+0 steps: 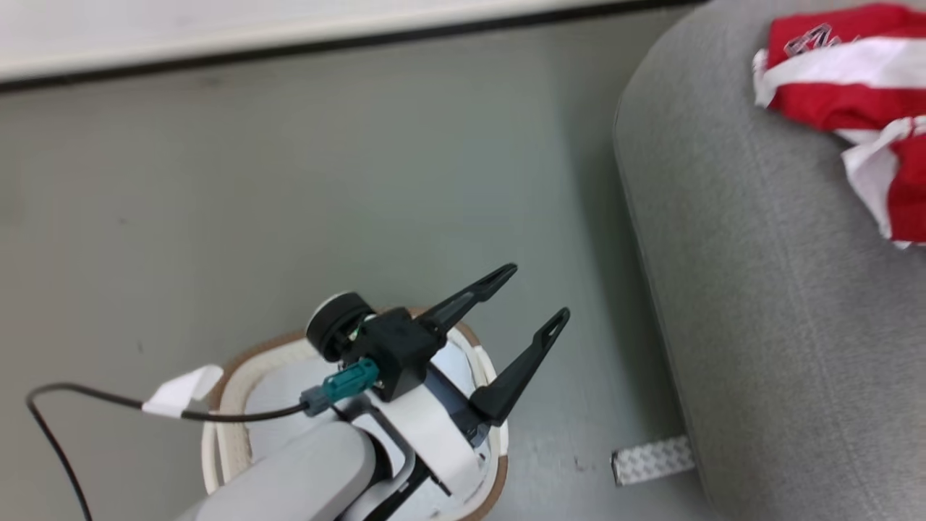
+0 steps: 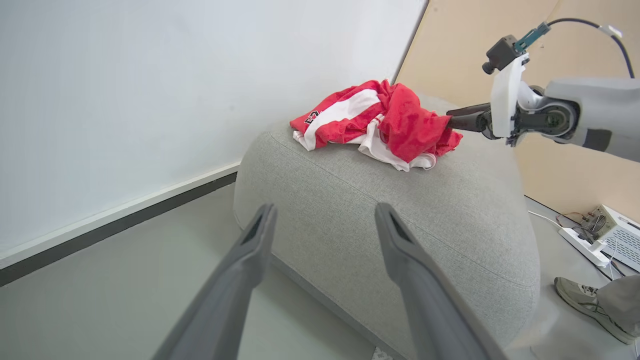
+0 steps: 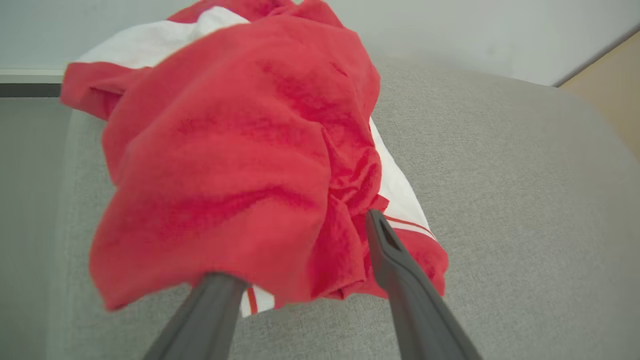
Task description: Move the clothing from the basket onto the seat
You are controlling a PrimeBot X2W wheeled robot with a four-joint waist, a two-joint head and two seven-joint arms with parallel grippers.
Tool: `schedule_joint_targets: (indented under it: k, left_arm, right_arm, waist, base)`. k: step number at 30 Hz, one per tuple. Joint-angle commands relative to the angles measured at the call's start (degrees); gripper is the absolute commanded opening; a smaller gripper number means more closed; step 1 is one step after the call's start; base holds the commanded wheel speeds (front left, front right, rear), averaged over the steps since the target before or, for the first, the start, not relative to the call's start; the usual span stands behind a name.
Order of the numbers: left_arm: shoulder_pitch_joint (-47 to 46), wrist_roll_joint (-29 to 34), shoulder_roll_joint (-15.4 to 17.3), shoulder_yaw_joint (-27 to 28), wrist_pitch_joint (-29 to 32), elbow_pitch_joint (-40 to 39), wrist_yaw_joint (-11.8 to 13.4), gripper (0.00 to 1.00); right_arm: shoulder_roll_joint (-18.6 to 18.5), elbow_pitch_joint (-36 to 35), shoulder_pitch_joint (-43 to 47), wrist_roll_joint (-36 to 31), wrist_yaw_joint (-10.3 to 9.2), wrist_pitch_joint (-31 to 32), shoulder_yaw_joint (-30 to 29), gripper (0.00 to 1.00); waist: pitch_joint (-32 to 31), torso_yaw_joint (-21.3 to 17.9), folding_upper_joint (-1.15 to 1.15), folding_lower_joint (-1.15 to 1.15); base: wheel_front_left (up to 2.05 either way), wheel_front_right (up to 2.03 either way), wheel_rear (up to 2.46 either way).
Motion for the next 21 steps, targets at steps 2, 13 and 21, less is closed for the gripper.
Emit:
schedule_joint_targets:
  k: [2, 13, 21]
  left_arm:
    - [1.19, -0.73, 0.01, 0.29, -0.71, 0.37, 0.34, 1.00]
    - [4.35, -4.15, 1.33, 4.76, -3.33, 0.49, 3.65, 1.00]
    - [8.52, -7.50, 6.45, 13.03, -5.42, -0.86, 8.65, 1.00]
  right_arm:
    - [-1.63, -2.69, 1.37, 0.31, -0.15, 1.63, 0.83, 1.00]
    - [-3.57, -26.25, 5.64, 1.40, -0.15, 8.22, 6.62, 1.00]
    - [3.47, -36.05, 7.98, 4.26, -0.15, 5.26, 5.96, 1.00]
  waist:
    - [-4.82, 0.20, 0.00, 0.00]
    - [-15.39, 3.21, 0.00, 0.00]
    - [-20.43, 6.73, 0.00, 0.00]
  base:
    - [0.00, 0.00, 0.00]
    - [0.00, 0.00, 0.00]
    - [0.00, 0.00, 0.00]
